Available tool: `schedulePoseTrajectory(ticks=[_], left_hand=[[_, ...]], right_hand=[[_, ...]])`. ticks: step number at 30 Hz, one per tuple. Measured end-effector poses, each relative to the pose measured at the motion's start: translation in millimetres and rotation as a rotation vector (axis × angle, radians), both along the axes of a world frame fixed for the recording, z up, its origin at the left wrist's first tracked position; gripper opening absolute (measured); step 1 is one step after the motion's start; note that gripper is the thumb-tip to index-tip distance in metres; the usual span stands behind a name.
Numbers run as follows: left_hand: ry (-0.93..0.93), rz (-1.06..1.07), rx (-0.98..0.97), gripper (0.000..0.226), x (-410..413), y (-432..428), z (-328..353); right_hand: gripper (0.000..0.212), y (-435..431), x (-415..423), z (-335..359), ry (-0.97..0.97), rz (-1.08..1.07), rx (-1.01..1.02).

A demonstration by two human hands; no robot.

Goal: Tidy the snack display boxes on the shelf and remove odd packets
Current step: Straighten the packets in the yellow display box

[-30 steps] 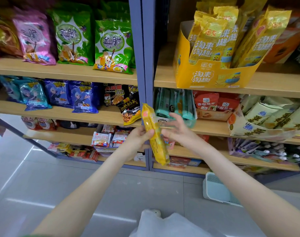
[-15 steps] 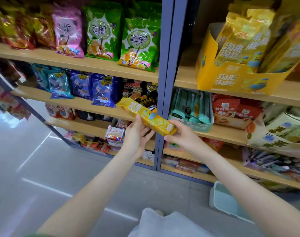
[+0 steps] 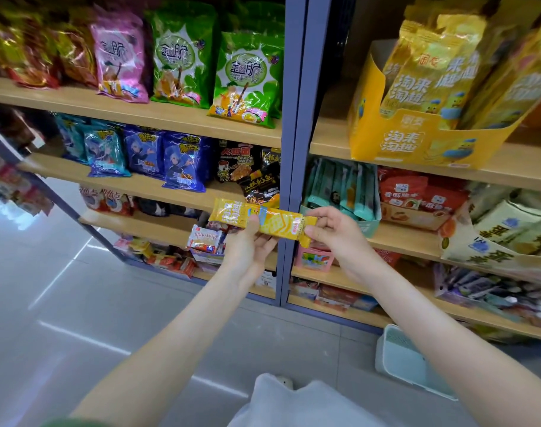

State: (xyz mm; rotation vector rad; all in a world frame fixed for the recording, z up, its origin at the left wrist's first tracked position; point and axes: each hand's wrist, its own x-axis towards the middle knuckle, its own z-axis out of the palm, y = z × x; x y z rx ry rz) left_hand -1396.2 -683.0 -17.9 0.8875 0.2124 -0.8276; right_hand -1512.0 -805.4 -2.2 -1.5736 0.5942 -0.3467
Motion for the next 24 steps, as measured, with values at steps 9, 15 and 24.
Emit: schedulePoseTrajectory(ticks=[9,15,24], left_hand=[[0.094,-0.015,-0.131,0.033,-6.2,-6.6,5.6],[-0.006,-0.083,-0.102,0.017,-8.7,-9.8,12.2],[-0.22,-0.252,-0.231,0.032,-6.7,-14.5,18.4]], right_hand=[[0.019,-5.6,-12.0,4.3,-0.039,-0.049,-0.251],[0.017,-19.1,-18.6,9.9,-0.074,0.066,-0.393],[0.033,-25.5,-14.0,28.1,-0.008,0.228,-0.25]])
